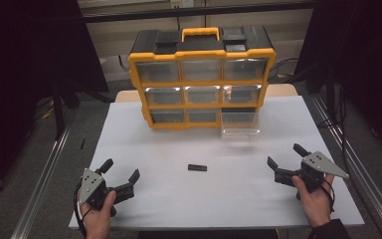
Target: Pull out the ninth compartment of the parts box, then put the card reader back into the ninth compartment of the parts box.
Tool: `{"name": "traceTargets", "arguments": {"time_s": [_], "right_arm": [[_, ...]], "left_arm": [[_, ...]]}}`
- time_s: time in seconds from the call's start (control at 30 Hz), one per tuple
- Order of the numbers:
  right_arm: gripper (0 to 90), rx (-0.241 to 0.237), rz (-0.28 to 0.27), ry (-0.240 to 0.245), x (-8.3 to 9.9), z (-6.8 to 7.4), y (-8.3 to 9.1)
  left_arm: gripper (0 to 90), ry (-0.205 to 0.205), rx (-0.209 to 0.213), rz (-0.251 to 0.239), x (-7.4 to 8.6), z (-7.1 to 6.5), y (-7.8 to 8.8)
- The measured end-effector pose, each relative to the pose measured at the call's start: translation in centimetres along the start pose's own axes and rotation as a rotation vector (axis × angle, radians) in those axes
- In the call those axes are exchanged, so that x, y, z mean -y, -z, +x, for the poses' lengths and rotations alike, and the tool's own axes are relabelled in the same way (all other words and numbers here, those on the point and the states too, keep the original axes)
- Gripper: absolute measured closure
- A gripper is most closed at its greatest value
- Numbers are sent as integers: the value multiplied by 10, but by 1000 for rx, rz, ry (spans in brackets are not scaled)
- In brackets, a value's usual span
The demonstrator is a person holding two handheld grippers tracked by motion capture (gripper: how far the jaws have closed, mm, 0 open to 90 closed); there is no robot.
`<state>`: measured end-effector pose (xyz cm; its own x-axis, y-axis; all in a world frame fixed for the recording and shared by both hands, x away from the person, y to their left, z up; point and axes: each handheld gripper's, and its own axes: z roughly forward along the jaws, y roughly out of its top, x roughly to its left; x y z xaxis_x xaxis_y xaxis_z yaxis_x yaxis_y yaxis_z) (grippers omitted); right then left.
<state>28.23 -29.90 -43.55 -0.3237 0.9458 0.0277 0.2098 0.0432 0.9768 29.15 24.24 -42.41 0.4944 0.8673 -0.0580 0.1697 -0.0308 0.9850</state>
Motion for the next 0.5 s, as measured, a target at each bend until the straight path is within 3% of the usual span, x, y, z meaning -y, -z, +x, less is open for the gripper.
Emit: {"name": "traceTargets", "arguments": {"time_s": [0.2,0.5], "right_arm": [[8,-41,1,8,-4,2,-2],[19,-174,65,20,-6,7,-7]], "left_arm": [[28,8,-1,1,0,1,-1],[28,8,6,5,1,0,-2]]}}
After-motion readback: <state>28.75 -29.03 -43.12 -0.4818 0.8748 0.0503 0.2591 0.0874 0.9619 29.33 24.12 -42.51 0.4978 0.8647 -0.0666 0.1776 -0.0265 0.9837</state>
